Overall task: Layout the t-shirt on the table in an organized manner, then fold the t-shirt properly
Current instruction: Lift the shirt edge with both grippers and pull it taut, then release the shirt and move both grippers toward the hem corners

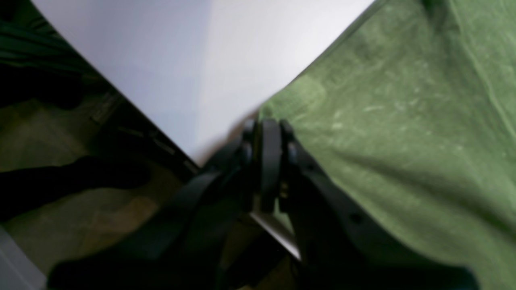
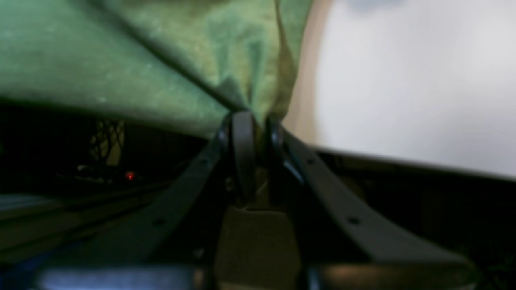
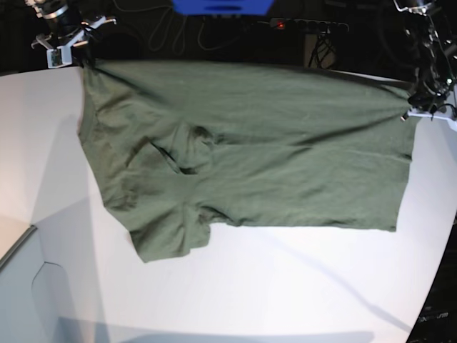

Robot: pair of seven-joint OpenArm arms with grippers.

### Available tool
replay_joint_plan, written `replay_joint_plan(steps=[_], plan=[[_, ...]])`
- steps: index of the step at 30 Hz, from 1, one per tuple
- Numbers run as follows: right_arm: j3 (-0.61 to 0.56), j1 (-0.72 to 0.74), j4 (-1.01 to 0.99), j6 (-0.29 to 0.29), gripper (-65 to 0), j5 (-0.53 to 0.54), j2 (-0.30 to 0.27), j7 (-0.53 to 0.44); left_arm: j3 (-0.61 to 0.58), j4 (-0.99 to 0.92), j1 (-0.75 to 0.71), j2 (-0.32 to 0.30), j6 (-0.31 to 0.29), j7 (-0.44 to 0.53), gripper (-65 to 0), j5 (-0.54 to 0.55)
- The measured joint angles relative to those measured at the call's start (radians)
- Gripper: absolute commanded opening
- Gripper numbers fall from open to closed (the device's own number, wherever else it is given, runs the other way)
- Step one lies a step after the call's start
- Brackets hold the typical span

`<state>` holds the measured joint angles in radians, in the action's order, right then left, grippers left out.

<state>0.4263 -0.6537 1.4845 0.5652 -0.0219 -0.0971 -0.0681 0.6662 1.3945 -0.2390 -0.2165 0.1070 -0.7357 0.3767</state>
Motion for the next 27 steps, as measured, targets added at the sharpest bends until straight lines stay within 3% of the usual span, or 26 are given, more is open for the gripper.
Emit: replay_joint_plan(steps=[9, 16, 20, 23, 27], plan=[[0.0, 0.013, 0.001, 0.0, -64.0, 0.002, 0.0, -0.004, -0.006, -0.009, -0.013, -0.002, 0.0, -0.006, -64.9, -0.01], [0.002, 0.013, 0.001, 0.0, -39.7, 0.002, -0.002, -0.005, -0.002, -0.005, -0.024, -0.002, 0.0, -0.009, -63.4, -0.006], [0.08, 0.016, 0.024, -0.001, -31.2, 0.002, 0.023, -0.004, 0.0, -0.005, -0.024, -0.003, 0.0, -0.009, -51.8, -0.006], [0.129, 0.032, 0.065, 0.0, -30.0, 0.001, 0.065, -0.002, 0.0, -0.004, -0.023, -0.002, 0.0, -0.009, -36.8, -0.006], [0.132, 0.046, 0.109, -0.001, -29.8, 0.003, 0.075, -0.011, 0.0, -0.004, -0.02, -0.003, 0.001, -0.008, -19.5, -0.007]])
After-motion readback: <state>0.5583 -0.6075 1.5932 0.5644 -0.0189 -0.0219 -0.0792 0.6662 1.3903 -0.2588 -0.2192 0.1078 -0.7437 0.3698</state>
